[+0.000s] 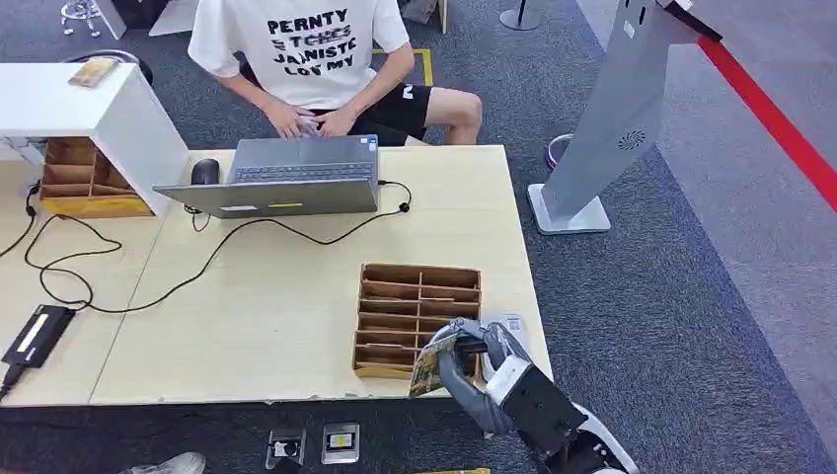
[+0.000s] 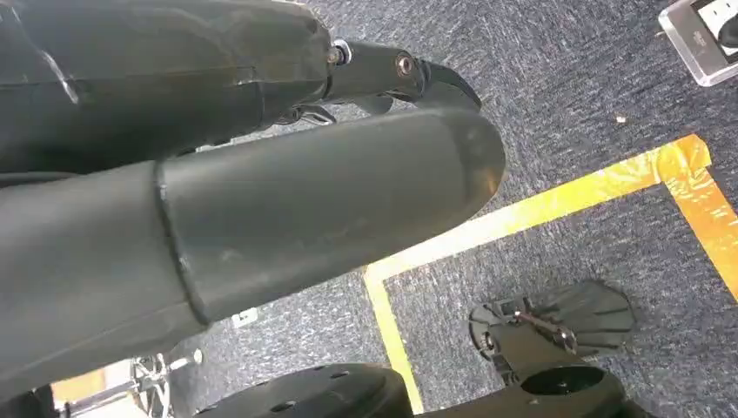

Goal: Pass the card to the sensor for recognition and then transmit it.

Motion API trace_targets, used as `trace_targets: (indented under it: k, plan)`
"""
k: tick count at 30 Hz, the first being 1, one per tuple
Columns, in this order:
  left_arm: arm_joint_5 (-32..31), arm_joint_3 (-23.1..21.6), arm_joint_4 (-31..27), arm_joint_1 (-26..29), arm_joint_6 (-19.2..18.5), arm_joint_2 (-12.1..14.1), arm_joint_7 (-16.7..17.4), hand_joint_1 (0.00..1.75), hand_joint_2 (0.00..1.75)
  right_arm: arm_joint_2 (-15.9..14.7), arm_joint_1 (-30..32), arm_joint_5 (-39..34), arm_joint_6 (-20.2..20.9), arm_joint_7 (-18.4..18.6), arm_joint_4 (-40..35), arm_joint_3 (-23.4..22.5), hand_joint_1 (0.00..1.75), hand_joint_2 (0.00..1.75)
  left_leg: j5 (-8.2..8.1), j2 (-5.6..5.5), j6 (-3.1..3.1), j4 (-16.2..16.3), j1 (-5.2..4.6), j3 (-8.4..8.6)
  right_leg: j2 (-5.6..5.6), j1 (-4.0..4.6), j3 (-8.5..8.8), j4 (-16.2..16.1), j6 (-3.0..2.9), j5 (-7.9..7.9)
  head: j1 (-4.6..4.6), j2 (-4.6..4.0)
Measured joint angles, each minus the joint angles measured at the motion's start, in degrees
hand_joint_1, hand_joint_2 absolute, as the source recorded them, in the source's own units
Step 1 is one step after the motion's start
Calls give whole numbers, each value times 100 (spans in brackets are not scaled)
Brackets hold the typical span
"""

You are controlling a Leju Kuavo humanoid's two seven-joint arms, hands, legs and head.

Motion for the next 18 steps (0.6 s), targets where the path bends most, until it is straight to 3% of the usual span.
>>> trace_targets:
  k: [18]
  plan:
    - [22,0,0,10,33,0,13,0,0,33,12,-5,17,-7,0,0,175,175,0,0,0,0,0,-1,0,0,0,0,0,0,0,0]
